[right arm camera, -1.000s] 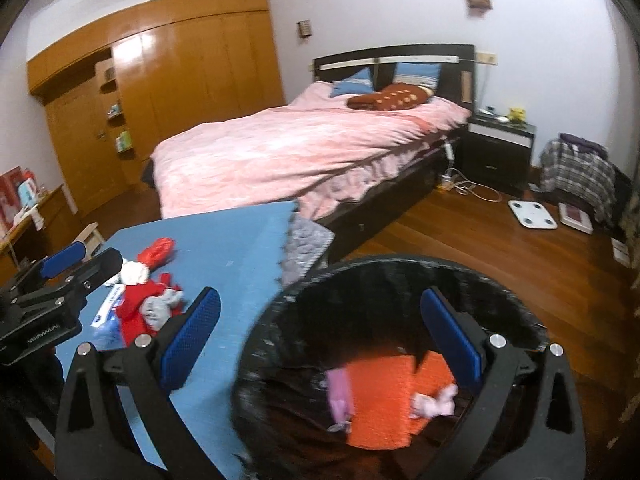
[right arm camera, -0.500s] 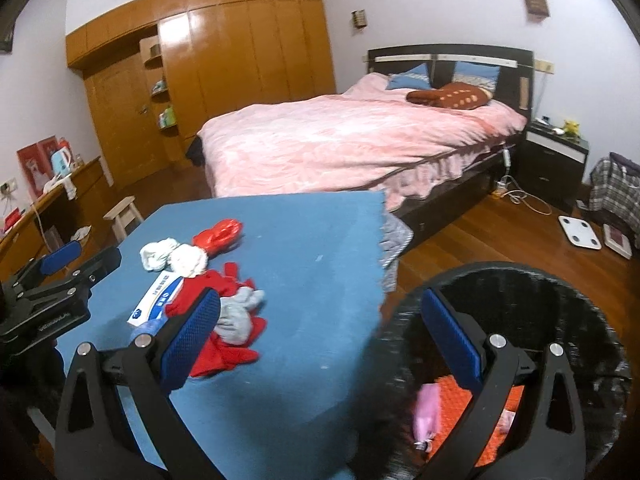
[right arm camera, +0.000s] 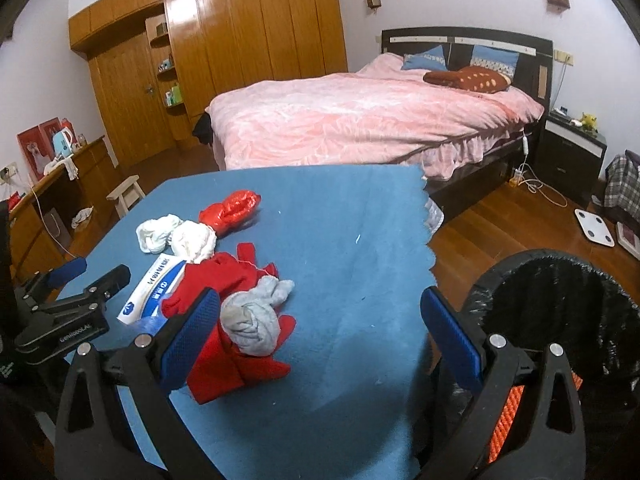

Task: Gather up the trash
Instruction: 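Bring both tools back to the table pile, then grasp the blue-and-white alcohol pads box with the left tool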

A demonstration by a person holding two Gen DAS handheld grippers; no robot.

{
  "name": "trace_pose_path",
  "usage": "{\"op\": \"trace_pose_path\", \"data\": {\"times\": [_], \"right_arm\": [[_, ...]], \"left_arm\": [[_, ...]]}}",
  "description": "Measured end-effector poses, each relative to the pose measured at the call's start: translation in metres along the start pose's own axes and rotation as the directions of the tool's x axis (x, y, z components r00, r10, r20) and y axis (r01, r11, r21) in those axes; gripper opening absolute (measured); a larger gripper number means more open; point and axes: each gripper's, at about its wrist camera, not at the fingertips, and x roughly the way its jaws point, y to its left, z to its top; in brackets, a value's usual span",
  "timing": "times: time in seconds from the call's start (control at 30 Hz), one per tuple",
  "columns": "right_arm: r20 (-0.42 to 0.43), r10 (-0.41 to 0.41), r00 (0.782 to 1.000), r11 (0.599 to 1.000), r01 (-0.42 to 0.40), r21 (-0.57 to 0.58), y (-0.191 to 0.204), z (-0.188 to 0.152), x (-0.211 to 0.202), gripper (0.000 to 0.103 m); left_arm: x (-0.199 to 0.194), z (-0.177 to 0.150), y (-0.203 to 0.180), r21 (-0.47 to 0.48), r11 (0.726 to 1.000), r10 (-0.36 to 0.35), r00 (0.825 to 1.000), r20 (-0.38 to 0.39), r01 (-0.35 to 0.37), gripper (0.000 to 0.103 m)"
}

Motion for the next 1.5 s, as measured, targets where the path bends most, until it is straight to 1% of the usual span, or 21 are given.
{"op": "trace_pose_path", "data": {"times": [0.33,0.47,0.67,0.77,0.83,0.87,0.97,1.07,1.17,1.2,1.23,1.3,1.4,1.5], "right_arm": [[-0.02,-0.003,1.0,1.0,0.003,0.007,-0.003,-0.002,0.017,0.097],[-0.024,-0.003,1.0,1.0,0.003,0.007,-0.003,-0.002,0.018,0.097],[-0.034,-0.001,0.999,1.0,0.001,0.014,-0.003,0.0,0.027,0.098],[-0.041,0.002,0.999,1.0,-0.001,0.013,-0.001,-0.001,0.031,0.098],[-0.044,0.005,0.999,1.0,-0.005,0.012,0.0,-0.002,0.033,0.098],[-0.046,0.006,0.999,1.0,-0.006,0.009,0.001,-0.002,0.034,0.098],[-0.049,0.008,0.999,1.0,-0.008,0.005,0.002,-0.003,0.034,0.098],[-0.05,0.007,0.999,1.0,-0.007,0.004,0.002,-0.004,0.035,0.098],[-0.051,0.007,0.999,1.0,-0.007,0.004,0.002,-0.004,0.035,0.098],[-0.051,0.007,0.999,1.0,-0.007,0.005,0.002,-0.004,0.035,0.098],[-0.051,0.007,0.999,1.0,-0.007,0.005,0.002,-0.004,0.034,0.098],[-0.052,0.007,0.999,1.0,-0.007,0.005,0.002,-0.005,0.034,0.098],[-0.051,0.007,0.999,1.0,-0.008,-0.002,0.003,-0.005,0.033,0.098],[-0.051,0.008,0.999,1.0,-0.008,-0.003,0.004,-0.004,0.033,0.098]], "left_arm": [[0.035,-0.002,-0.006,0.004,1.0,-0.012,0.997,-0.074,0.012,0.086],[0.044,-0.003,-0.008,-0.002,1.0,-0.021,0.996,-0.091,0.021,0.085],[0.056,-0.003,-0.01,-0.01,0.999,-0.04,0.991,-0.127,0.039,0.08],[0.06,-0.004,-0.008,-0.019,0.998,-0.069,0.987,-0.147,0.067,0.071],[0.061,-0.005,-0.008,-0.02,0.996,-0.093,0.984,-0.153,0.091,0.057],[0.061,-0.005,-0.008,-0.02,0.995,-0.101,0.983,-0.155,0.099,0.054],[0.059,-0.006,-0.005,-0.02,0.995,-0.102,0.982,-0.159,0.1,0.054],[0.054,-0.007,0.003,-0.02,0.997,-0.077,0.983,-0.166,0.074,0.054],[0.051,-0.01,0.013,-0.031,0.998,-0.068,0.982,-0.174,0.063,0.055],[0.05,-0.011,0.016,-0.037,0.997,-0.068,0.983,-0.173,0.062,0.056],[0.05,-0.011,0.017,-0.038,0.998,-0.065,0.982,-0.175,0.059,0.061],[0.052,-0.012,0.018,-0.037,0.998,-0.051,0.983,-0.178,0.045,0.067],[0.059,-0.015,0.018,-0.042,0.998,-0.052,0.978,-0.202,0.045,0.068],[0.068,-0.017,0.019,-0.044,0.998,-0.054,0.969,-0.243,0.044,0.068]]}}
